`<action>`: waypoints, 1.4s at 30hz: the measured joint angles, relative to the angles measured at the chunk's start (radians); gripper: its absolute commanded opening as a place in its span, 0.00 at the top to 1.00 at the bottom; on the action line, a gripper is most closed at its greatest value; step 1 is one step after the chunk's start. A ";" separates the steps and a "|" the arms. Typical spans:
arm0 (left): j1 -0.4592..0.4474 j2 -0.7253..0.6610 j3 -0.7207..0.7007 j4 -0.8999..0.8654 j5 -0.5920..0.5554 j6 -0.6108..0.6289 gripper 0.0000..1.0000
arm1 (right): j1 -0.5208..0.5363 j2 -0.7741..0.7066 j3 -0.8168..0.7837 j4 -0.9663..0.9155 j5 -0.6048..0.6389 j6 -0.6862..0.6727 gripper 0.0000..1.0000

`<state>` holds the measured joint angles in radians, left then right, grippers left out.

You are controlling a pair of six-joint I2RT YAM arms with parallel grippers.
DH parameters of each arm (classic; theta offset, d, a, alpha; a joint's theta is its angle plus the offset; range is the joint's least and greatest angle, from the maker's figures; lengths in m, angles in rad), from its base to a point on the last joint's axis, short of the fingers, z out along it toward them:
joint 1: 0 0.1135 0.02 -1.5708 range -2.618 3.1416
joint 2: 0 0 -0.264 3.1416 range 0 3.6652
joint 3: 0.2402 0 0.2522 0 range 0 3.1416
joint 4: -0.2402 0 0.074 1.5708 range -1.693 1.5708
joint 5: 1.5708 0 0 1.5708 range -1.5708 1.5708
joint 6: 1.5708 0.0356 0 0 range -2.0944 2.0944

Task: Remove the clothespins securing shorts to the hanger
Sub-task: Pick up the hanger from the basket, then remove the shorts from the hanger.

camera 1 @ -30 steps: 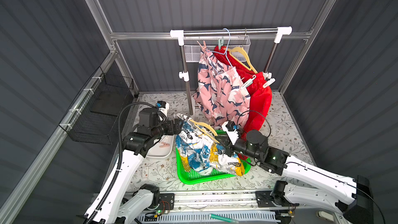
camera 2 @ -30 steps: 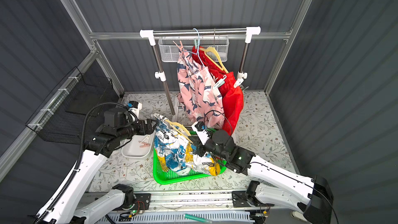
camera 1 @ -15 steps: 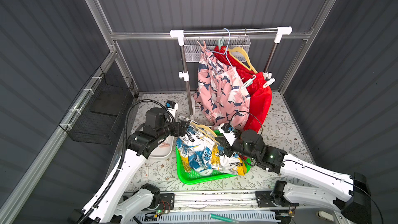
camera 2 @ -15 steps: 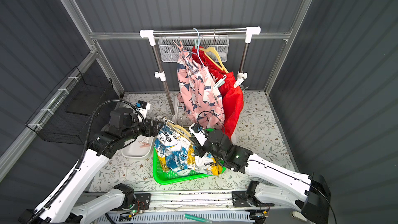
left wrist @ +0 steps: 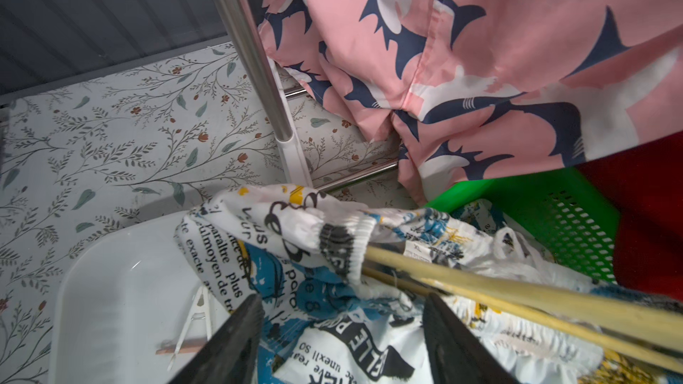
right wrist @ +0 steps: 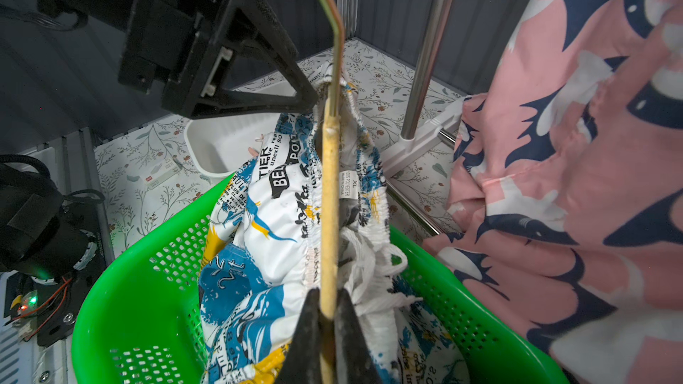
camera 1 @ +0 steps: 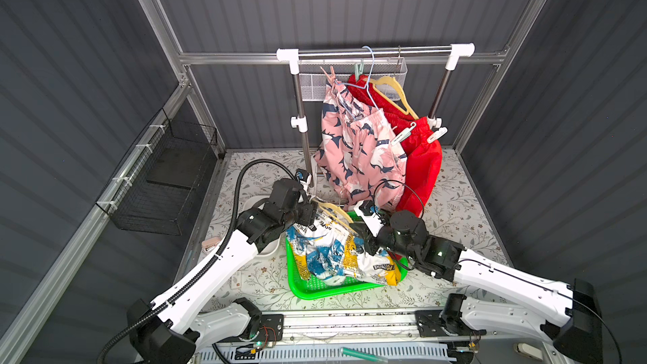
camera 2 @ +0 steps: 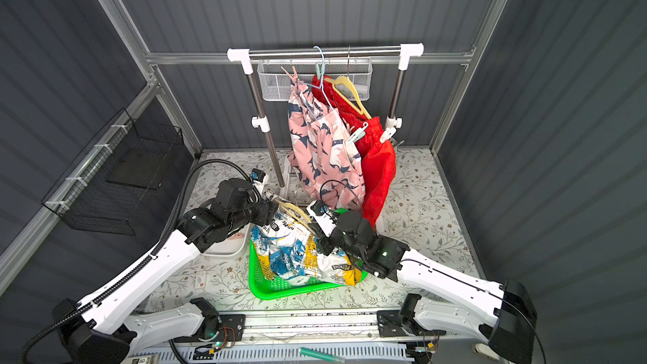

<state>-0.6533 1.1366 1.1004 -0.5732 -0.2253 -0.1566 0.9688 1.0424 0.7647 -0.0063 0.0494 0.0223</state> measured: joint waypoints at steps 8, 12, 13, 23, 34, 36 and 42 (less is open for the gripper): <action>-0.001 0.016 0.000 0.015 -0.045 0.000 0.41 | 0.000 0.000 -0.076 0.062 0.000 0.015 1.00; -0.001 0.031 -0.004 0.021 -0.045 0.000 0.41 | 0.002 0.000 -0.089 0.072 -0.001 0.021 1.00; -0.003 0.033 -0.006 0.023 -0.046 0.000 0.41 | 0.003 0.000 -0.090 0.077 -0.001 0.022 1.00; -0.026 0.077 -0.015 0.036 -0.046 0.001 0.41 | 0.006 0.013 -0.091 0.104 -0.001 0.022 1.00; -0.035 0.154 -0.011 0.010 -0.112 0.016 0.54 | 0.011 0.013 -0.109 0.111 0.010 0.022 1.00; -0.035 0.158 -0.010 0.008 -0.120 0.016 0.56 | 0.012 0.013 -0.112 0.114 0.011 0.022 1.00; -0.035 0.160 0.004 0.007 -0.132 0.013 0.73 | 0.018 0.013 -0.116 0.123 0.014 0.022 1.00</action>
<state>-0.6888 1.2964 1.1042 -0.5659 -0.3576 -0.1440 0.9863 1.0557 0.6483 0.1169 0.0635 0.0444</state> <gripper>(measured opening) 0.341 0.079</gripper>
